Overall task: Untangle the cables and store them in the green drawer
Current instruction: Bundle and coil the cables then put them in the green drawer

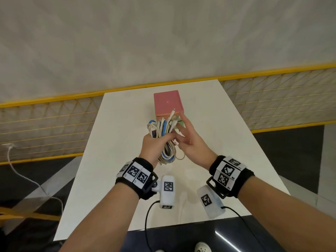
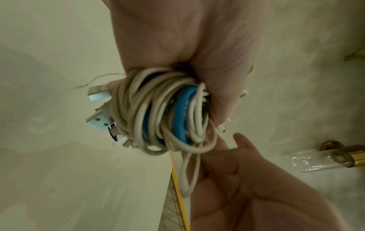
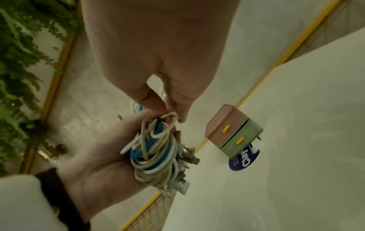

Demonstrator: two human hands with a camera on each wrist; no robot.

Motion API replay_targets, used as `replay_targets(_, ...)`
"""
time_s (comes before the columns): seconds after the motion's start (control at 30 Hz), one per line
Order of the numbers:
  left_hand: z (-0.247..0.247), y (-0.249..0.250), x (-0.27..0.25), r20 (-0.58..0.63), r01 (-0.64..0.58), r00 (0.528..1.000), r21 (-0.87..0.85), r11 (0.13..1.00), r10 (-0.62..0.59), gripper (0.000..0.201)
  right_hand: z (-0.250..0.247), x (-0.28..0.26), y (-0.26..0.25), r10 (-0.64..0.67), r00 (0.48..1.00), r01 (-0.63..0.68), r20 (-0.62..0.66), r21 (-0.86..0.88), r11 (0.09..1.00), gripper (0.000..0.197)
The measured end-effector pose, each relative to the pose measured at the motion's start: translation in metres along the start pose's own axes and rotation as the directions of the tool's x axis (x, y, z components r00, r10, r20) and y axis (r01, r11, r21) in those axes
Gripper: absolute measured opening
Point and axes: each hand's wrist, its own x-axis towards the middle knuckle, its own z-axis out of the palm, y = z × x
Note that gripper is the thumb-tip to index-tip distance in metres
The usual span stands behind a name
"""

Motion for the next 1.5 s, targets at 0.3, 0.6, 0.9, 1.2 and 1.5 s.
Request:
replay_targets(0.3,0.001,0.003,0.068,-0.168,-0.109,0.969,0.372,0.922,0.182,0.015,-0.064,0.058,0.018,-0.041,0.953,-0.043,-0.299,-0.270,0.962,0.063)
replay_targets(0.6,-0.007,0.005,0.166,0.163,-0.238,0.969,0.824,0.515,0.187,0.056,-0.062,0.143,0.110,0.428,0.756,-0.544,-0.496,-0.112,0.831,0.055)
replay_targets(0.9,-0.007,-0.006,0.200,0.307,-0.335,0.942,0.856,0.395,0.136,0.061,-0.038,0.195,0.155,0.618,0.604,-0.503,-0.504,0.361,0.785,0.046)
replay_targets(1.2,-0.008,-0.009,0.193,0.301,-0.328,0.944,0.847,0.419,0.132,0.069,-0.024,0.133,0.153,0.549,0.636,-0.420,-0.543,0.353,0.836,0.044)
replay_targets(1.5,-0.028,-0.028,0.167,0.013,-0.245,0.958,0.558,0.793,0.286,0.029,-0.051,0.143,0.135,0.254,0.710,-0.546,-0.657,-0.286,0.787,0.063)
